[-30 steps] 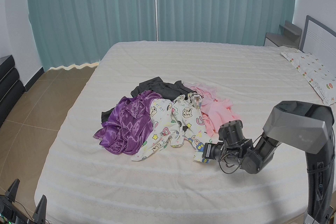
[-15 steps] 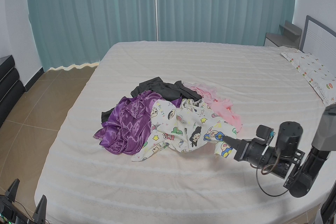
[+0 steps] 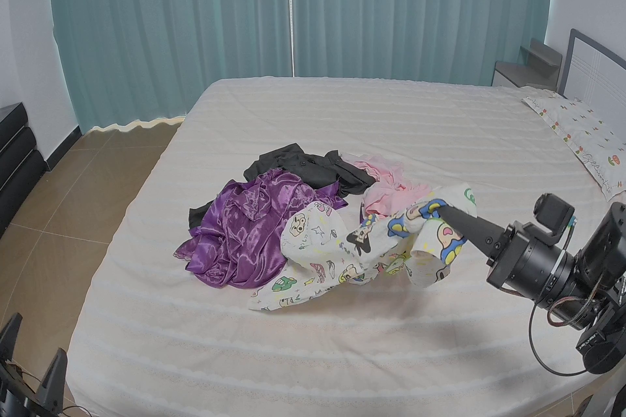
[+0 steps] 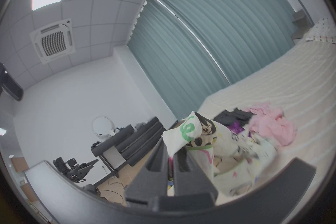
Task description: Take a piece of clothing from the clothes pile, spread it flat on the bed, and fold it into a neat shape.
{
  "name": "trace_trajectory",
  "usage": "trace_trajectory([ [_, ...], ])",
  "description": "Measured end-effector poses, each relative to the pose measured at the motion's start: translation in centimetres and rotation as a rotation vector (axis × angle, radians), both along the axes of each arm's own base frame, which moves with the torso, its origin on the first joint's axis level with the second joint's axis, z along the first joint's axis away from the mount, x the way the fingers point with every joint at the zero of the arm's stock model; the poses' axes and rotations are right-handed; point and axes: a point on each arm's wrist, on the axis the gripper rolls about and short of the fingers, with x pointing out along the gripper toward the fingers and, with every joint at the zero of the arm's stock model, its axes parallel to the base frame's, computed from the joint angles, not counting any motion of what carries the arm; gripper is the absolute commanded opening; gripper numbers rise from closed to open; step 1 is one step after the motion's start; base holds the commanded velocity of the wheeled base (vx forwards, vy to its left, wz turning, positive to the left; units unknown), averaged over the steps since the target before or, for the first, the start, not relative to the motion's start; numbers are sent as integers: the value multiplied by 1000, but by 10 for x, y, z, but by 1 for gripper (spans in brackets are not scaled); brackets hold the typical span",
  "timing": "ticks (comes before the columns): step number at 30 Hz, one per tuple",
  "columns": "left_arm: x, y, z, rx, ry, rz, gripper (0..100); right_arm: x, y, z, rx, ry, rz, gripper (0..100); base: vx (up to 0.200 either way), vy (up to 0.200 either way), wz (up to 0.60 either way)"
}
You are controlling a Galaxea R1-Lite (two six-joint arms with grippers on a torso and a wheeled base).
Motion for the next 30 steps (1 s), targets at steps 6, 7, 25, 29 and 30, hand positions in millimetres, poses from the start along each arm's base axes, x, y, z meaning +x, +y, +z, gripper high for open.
trace_trajectory([
  [6,27,-5,27,30,134,-224,100,-2,13,23,43,-57,49,0,0,0,0],
  [7,32,-6,28,39,163,-252,100,-1,15,26,49,-64,54,0,0,0,0],
  [25,172,-64,2,179,539,-561,100,2,43,57,94,-97,94,0,0,0,0],
  [29,199,-88,-14,164,546,-545,100,3,46,59,96,-96,95,0,0,0,0],
  [30,206,-95,-19,156,541,-543,100,3,47,60,96,-96,94,0,0,0,0],
])
